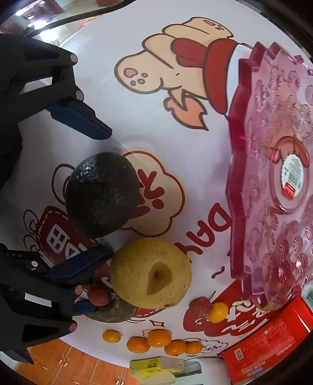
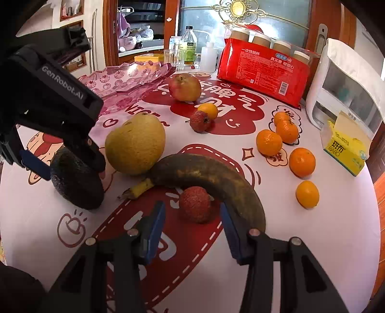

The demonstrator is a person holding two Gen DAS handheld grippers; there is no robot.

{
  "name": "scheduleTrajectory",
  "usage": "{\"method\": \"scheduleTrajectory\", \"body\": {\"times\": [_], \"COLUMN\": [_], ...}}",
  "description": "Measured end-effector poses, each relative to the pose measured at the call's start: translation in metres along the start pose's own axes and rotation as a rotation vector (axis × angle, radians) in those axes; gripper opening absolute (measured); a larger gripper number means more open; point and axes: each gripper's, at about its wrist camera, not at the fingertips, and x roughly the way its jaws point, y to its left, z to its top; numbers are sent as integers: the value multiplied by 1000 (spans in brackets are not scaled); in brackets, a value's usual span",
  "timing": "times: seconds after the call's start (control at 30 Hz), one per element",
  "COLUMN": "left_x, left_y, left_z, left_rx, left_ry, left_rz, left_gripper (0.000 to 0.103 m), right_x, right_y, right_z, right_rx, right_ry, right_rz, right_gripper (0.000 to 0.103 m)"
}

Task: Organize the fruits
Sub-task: 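Grasp the dark avocado with the left tool while the right tool grasps the red lychee, then carry avocado and lychee into the pink glass bowl and open both tools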

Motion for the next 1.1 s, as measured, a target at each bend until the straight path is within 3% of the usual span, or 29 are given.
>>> {"method": "scheduleTrajectory", "body": {"times": [0.17, 0.23, 0.47, 1.1], "left_x": [16, 22, 24, 19], "left_y": [-1, -1, -10, 29], "left_z": [1, 1, 4, -2], "left_rx": [-28, -33, -31, -56], "left_ry": [48, 69, 46, 72], "left_rz": [-5, -6, 23, -66], "left_gripper": [81, 73, 66, 63], "right_x": [6, 8, 10, -4], "right_y": [-2, -1, 1, 14], "right_z": [0, 1, 1, 0], "right_rx": [-1, -3, -14, -12], "right_ry": [3, 8, 7, 73], "right_rz": [8, 9, 2, -1], "right_gripper": [46, 43, 34, 28]}}
